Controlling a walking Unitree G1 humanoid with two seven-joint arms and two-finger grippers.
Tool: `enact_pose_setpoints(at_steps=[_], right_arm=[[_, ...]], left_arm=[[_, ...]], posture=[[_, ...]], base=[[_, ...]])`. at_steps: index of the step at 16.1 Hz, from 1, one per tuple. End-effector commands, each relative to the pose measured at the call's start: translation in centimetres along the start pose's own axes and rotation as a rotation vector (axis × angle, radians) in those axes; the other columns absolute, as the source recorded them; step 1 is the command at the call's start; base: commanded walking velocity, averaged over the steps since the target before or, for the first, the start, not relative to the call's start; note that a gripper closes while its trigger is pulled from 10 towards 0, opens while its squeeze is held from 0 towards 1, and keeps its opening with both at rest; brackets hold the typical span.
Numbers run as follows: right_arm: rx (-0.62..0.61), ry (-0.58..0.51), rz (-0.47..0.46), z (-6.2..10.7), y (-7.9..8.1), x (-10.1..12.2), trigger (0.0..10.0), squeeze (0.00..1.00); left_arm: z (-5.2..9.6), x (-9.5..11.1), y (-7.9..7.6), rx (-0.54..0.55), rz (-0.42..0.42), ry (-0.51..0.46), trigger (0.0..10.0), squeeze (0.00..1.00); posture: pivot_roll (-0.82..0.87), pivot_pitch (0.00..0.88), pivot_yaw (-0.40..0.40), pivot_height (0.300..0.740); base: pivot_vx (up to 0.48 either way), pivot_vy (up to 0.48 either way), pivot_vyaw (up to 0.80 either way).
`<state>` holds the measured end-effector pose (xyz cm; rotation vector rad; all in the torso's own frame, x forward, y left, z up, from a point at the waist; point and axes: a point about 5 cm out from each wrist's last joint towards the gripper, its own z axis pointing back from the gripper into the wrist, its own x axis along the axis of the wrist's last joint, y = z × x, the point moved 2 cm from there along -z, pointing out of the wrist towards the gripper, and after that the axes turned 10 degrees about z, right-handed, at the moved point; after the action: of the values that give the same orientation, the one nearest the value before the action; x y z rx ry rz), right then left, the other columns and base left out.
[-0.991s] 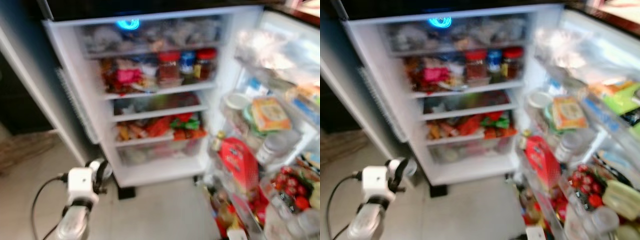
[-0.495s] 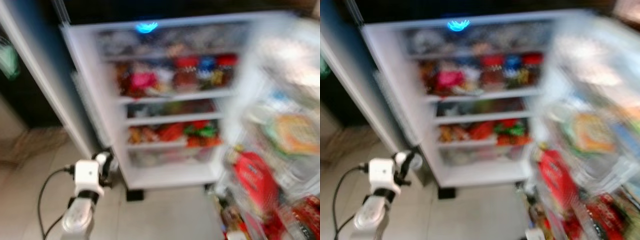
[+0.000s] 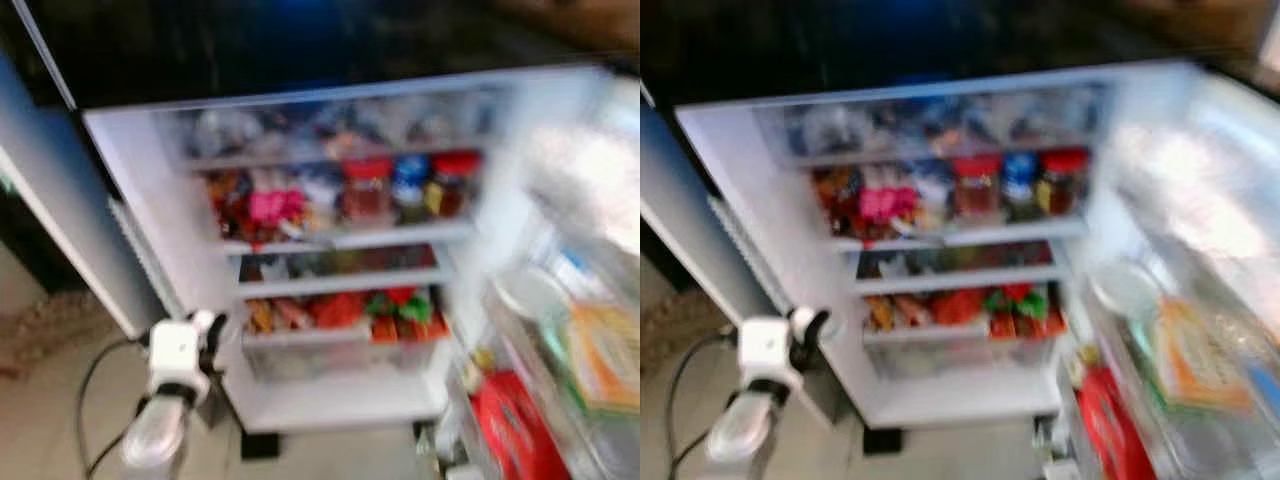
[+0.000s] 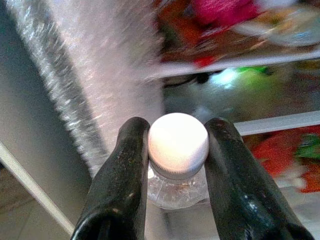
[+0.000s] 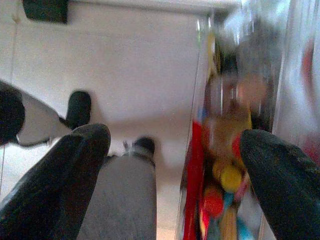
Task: Restocking fridge
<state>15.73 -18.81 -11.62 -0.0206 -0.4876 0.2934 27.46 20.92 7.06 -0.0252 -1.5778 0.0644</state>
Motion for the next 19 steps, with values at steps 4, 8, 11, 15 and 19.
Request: enact_pose_setpoints(at_steps=[4, 8, 11, 15, 19], right_arm=[[0.006, -0.001, 0.057, 0.1, -0.4, -0.2, 10.0, 0.0], [0.011, -0.012, 0.08, 0.1, -0.4, 0.0, 10.0, 0.0], [0.011, -0.022, 0.096, 0.1, -0.4, 0.1, 10.0, 0.0], [0.004, -0.021, 0.101, 0.1, -0.4, 0.2, 10.0, 0.0], [-0.017, -0.011, 0.111, 0.1, -0.6, 0.1, 10.0, 0.0]], left_arm=[[-0.3, 0.2, -0.8, -0.016, 0.017, -0.01, 10.0, 0.0], [0.7, -0.6, -0.5, -0.007, 0.025, 0.019, 10.0, 0.0], [1.3, -1.0, -1.6, -0.079, 0.012, 0.042, 10.0, 0.0], [0.8, -1.0, -2.5, -0.182, -0.035, 0.067, 10.0, 0.0], [0.3, -0.6, -3.3, -0.24, -0.082, 0.063, 10.0, 0.0]], posture=[[0.0, 0.0, 0.025, 0.74], [0.01, 0.0, 0.023, 0.74], [0.01, 0.0, 0.028, 0.74], [0.01, 0.0, 0.029, 0.74], [0.01, 0.0, 0.029, 0.72]], base=[[0.386, 0.0, 0.0], [0.268, 0.0, 0.0], [0.0, 0.0, 0.0], [0.0, 0.0, 0.0], [0.0, 0.0, 0.0]])
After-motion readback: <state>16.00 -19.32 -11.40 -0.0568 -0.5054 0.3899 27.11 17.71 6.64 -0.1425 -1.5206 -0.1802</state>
